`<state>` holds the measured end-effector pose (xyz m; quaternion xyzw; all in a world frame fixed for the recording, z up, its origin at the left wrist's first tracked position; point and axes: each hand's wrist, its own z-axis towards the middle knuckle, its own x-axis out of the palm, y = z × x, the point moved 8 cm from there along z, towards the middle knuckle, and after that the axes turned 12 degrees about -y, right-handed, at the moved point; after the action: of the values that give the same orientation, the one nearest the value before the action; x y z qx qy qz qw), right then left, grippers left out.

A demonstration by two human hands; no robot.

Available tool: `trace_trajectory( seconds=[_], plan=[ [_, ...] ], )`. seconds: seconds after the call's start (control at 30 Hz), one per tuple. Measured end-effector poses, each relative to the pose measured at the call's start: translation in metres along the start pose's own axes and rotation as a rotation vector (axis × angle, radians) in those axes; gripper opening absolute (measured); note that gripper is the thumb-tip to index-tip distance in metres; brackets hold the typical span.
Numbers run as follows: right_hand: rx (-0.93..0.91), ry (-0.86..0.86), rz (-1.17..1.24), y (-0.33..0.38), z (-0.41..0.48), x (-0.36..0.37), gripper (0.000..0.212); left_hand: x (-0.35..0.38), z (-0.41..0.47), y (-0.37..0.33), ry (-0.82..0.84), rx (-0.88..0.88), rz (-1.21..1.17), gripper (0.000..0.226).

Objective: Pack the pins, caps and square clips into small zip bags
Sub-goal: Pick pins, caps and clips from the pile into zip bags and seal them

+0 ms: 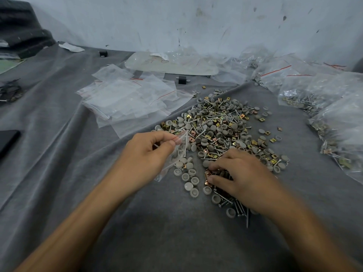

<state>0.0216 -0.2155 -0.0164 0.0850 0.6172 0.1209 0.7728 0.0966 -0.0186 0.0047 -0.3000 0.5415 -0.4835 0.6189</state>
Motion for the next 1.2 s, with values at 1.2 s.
trace_trajectory(
  seconds=[1.2],
  plan=[
    [0.003, -0.298, 0.289, 0.012, 0.002, -0.018, 0.014, 0.009, -0.002, 0.002, 0.049, 0.054, 0.002, 0.019]
  ],
)
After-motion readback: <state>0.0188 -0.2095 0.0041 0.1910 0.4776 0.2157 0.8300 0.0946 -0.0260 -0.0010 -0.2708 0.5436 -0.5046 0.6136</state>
